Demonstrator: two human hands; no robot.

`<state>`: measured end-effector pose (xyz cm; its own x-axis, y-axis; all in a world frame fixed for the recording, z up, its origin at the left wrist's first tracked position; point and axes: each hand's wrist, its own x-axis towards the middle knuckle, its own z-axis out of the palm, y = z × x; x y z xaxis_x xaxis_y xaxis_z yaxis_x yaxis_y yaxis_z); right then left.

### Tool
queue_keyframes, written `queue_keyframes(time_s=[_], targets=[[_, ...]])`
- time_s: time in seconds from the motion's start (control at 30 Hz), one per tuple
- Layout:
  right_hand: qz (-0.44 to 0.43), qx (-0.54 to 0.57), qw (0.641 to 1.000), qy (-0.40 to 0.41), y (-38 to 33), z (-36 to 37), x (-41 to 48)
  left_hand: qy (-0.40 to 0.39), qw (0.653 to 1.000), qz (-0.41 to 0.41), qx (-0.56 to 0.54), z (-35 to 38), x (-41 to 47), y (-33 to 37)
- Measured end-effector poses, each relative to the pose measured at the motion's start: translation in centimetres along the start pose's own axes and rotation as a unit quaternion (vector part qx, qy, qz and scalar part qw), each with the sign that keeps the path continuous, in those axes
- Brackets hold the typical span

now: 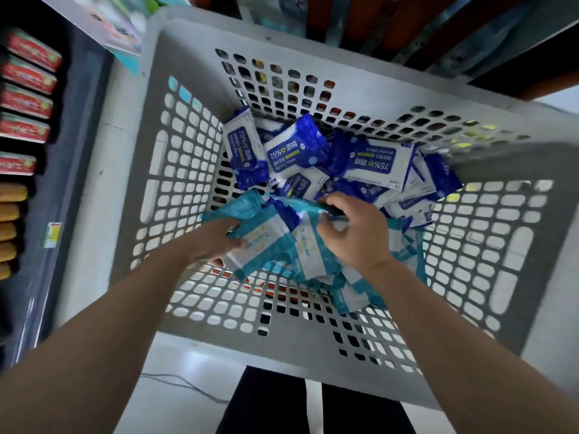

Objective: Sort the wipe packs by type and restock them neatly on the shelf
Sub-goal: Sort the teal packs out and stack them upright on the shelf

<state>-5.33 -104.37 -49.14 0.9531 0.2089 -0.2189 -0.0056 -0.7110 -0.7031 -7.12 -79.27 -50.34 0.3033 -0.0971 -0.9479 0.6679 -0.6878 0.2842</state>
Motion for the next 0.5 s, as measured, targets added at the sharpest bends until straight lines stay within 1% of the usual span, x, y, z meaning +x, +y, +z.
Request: queue_keyframes(time_s=[0.03, 0.1, 0.17, 0.2, 0.27, 0.3, 0.37, 0.4, 0.43, 0.5], targets=[[-0.051, -0.03, 0.998, -0.002, 0.3, -0.2, -0.7, 0.002, 1.0, -0.006, -0.006, 0.5, 0.0, 0.3], [-0.107, -0.067, 0.99, -0.055, 1.2, -0.2, -2.3, 0.001, 1.0, -0.016, -0.006, 1.6, 0.1, 0.9], [-0.119, -0.114, 0.979, -0.122, 2.4, -0.1, -4.2, -0.005, 1.0, -0.023, -0.003, 2.5, 0.2, 1.6], [-0.11, -0.123, 0.976, -0.141, 3.0, -0.1, -4.9, -0.008, 1.0, -0.025, -0.004, 2.8, 0.3, 1.8], [-0.067, -0.101, 0.982, -0.143, 3.6, -0.2, -5.7, -0.022, 0.999, -0.024, -0.004, 3.0, 0.6, 1.9], [-0.042, -0.08, 0.989, -0.121, 3.6, -0.3, -6.0, -0.031, 0.999, -0.019, 0.007, 3.1, 0.6, 1.9], [0.014, -0.024, 0.998, -0.049, 3.1, -0.7, -5.7, -0.042, 0.999, -0.01, 0.027, 3.1, 0.5, 2.0], [0.059, 0.014, 0.998, -0.012, 2.7, -0.8, -5.2, -0.046, 0.999, -0.009, 0.023, 3.2, 0.5, 2.2], [0.116, 0.061, 0.991, 0.018, 2.4, -1.0, -4.7, -0.048, 0.999, -0.009, 0.005, 3.4, 0.4, 2.4], [0.237, 0.174, 0.954, 0.055, 2.3, -1.4, -3.7, -0.056, 0.998, 0.001, -0.022, 4.0, 0.4, 3.0]])
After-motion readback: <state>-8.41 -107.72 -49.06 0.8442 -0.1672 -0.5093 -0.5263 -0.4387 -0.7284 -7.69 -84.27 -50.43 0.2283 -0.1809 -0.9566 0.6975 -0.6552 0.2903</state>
